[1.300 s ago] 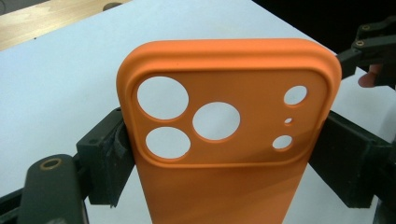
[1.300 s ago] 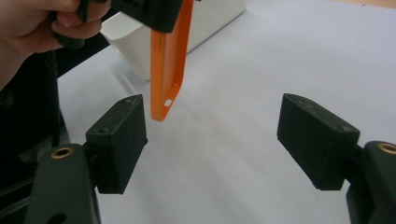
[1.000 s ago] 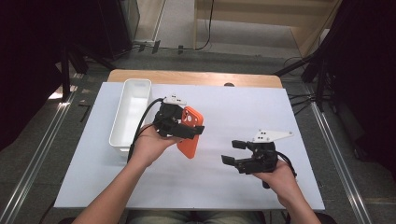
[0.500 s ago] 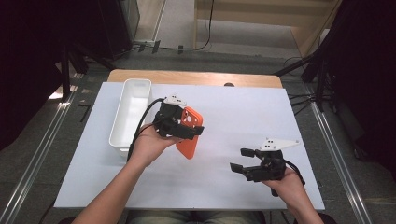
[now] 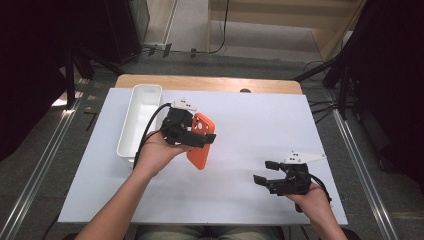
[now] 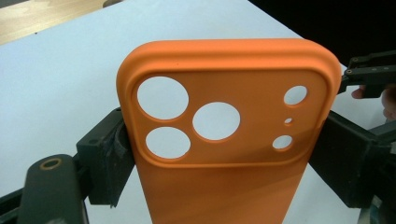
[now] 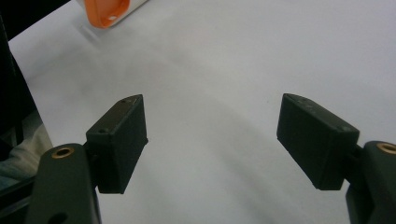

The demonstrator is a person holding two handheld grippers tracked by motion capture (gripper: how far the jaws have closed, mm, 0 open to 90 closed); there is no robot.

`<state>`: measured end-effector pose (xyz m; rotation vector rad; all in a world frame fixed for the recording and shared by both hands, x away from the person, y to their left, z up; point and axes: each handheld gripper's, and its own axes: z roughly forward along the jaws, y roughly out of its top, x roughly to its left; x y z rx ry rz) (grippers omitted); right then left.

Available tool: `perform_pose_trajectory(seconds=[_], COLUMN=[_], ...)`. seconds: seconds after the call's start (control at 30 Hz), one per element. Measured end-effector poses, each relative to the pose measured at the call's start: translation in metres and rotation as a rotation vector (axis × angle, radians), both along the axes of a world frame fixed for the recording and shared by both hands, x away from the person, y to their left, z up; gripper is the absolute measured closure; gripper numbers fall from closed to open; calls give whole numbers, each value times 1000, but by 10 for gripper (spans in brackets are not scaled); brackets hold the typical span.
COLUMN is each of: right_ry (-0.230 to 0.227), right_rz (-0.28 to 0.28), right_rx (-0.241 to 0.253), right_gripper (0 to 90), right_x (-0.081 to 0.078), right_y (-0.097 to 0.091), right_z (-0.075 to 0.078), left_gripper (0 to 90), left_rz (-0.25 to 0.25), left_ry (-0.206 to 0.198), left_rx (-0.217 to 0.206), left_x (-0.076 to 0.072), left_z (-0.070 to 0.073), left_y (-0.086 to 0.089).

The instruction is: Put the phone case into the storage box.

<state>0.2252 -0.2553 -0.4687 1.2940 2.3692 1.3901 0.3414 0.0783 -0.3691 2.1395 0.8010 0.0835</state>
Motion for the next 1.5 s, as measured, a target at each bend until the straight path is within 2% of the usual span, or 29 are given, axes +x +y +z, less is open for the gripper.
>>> perform_pose_trajectory(seconds=[0.1, 0.37, 0.5, 0.7, 0.87, 1.23, 1.5], right_ry=[1, 6, 8, 10, 2, 16, 18], right_rz=[-8, -8, -20, -11, -34, -18, -3], right_rx=[3, 10, 15, 12, 21, 6, 7], right_gripper=[232, 231, 232, 232, 232, 231, 231], right_x=[1, 2, 2, 2, 1, 2, 1], right_y=[-1, 0, 1, 1, 0, 3, 5], right_z=[-3, -5, -4, -4, -2, -4, -3], left_gripper=[154, 154, 154, 154, 154, 154, 154], left_rz=[-4, -12, -9, -10, -17, -8, 12], left_ry=[9, 13, -9, 1, 15, 26, 31], left_rx=[-14, -16, -20, -18, -17, -8, -20], left_x=[1, 2, 2, 3, 4, 5, 6], left_z=[4, 18, 25, 32, 36, 51, 59], left_y=[4, 15, 22, 31, 36, 57, 75])
